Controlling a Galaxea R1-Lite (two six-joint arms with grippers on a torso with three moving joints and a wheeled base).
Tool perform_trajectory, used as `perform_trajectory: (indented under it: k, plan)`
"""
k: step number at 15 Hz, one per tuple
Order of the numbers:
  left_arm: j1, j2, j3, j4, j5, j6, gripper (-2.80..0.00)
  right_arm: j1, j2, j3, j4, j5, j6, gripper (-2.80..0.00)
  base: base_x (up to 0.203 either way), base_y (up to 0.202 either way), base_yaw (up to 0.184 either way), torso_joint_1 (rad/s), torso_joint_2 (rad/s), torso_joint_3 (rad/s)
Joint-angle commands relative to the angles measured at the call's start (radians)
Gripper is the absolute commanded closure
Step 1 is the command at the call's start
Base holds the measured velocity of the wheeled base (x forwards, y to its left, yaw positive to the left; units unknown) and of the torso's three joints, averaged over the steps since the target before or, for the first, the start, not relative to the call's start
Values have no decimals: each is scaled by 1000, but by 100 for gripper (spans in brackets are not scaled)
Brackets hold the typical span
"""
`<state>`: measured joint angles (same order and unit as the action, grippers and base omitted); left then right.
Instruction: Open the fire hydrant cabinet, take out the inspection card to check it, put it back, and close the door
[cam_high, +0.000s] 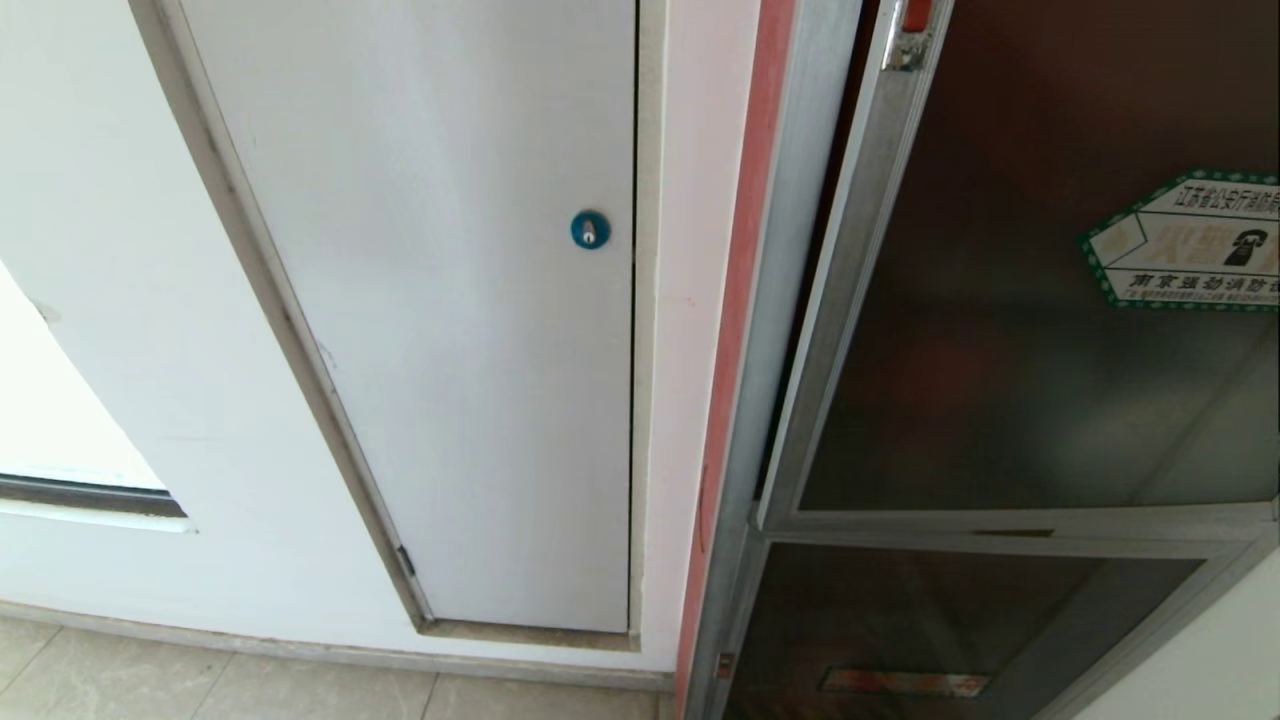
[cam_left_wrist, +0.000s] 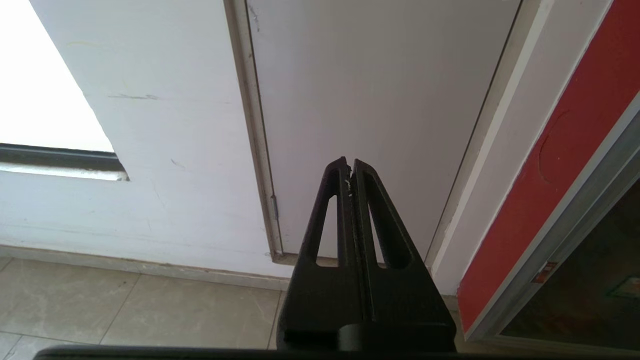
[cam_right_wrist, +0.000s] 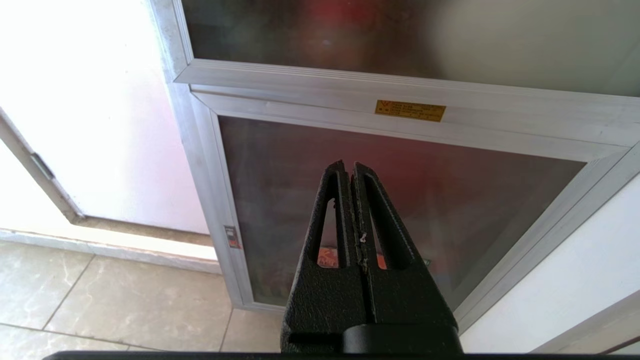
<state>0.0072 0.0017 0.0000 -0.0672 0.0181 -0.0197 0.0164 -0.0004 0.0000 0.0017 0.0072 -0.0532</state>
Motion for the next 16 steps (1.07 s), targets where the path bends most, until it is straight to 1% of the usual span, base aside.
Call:
perform_trajectory:
  k: [1,11,16]
  plan:
    - [0,0,20,0,0,-1,0,0,2,0,0,0,0,0,0,0,0,0,0,0]
    - [0,0,20,0,0,0,0,0,2,0,0,0,0,0,0,0,0,0,0,0]
    - [0,1,20,4,0,16,0,0,2,0,0,0,0,0,0,0,0,0,0,0]
